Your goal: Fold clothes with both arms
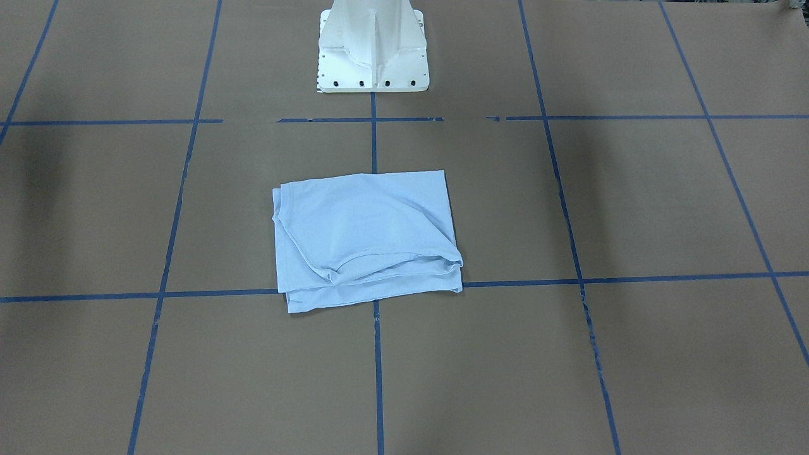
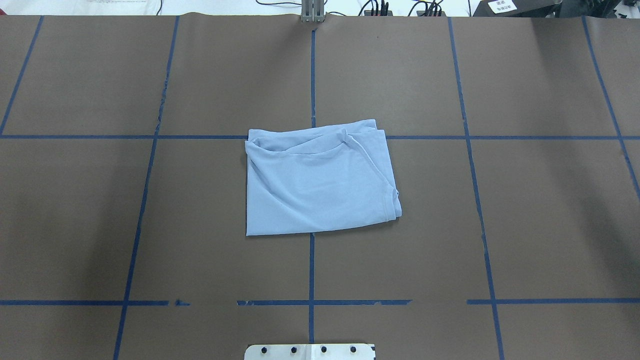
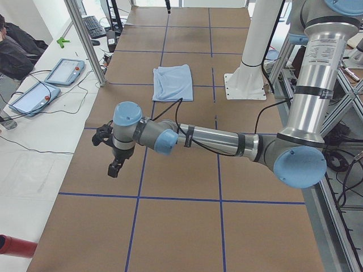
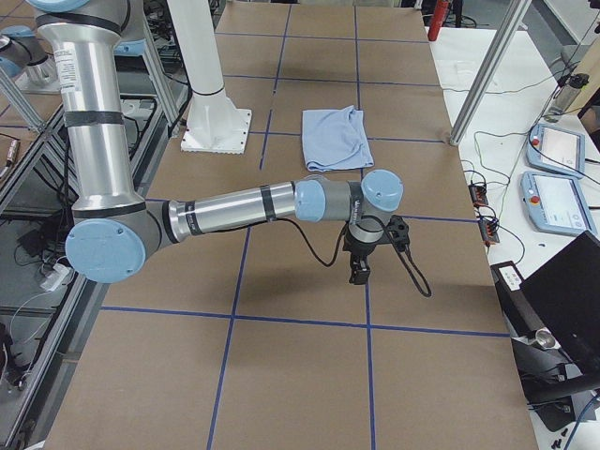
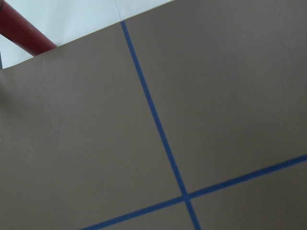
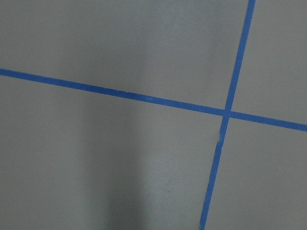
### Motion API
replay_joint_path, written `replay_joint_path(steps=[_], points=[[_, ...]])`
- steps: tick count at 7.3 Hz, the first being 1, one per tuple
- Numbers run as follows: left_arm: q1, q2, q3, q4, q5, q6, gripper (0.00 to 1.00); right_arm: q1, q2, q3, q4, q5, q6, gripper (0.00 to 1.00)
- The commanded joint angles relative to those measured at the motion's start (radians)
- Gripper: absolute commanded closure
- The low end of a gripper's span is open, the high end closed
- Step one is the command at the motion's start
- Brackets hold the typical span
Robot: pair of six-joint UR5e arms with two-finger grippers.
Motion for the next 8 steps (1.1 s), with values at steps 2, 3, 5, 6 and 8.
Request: replay_joint_path(steps=[2, 3, 5, 6, 8], points=[[0.004, 0.015, 0.039, 0.050, 0.007, -0.097, 0.00, 0.012, -0.037, -0.055, 0.038, 0.010, -0.004, 0.00], [0.048, 0.012, -0.003, 0.115, 0.007, -0.099, 0.00, 0.015, -0.045, -0.057, 0.040, 0.010, -0.005, 0.00], [0.071, 0.017, -0.123, 0.262, -0.004, -0.159, 0.00, 0.044, -0.069, -0.057, 0.040, 0.013, -0.005, 0.00], [0.071, 0.031, -0.122, 0.256, -0.005, -0.159, 0.00, 0.052, -0.071, -0.057, 0.040, 0.017, -0.004, 0.00], [0.071, 0.037, -0.116, 0.253, -0.005, -0.158, 0.00, 0.092, -0.085, -0.054, 0.040, 0.043, -0.005, 0.00]])
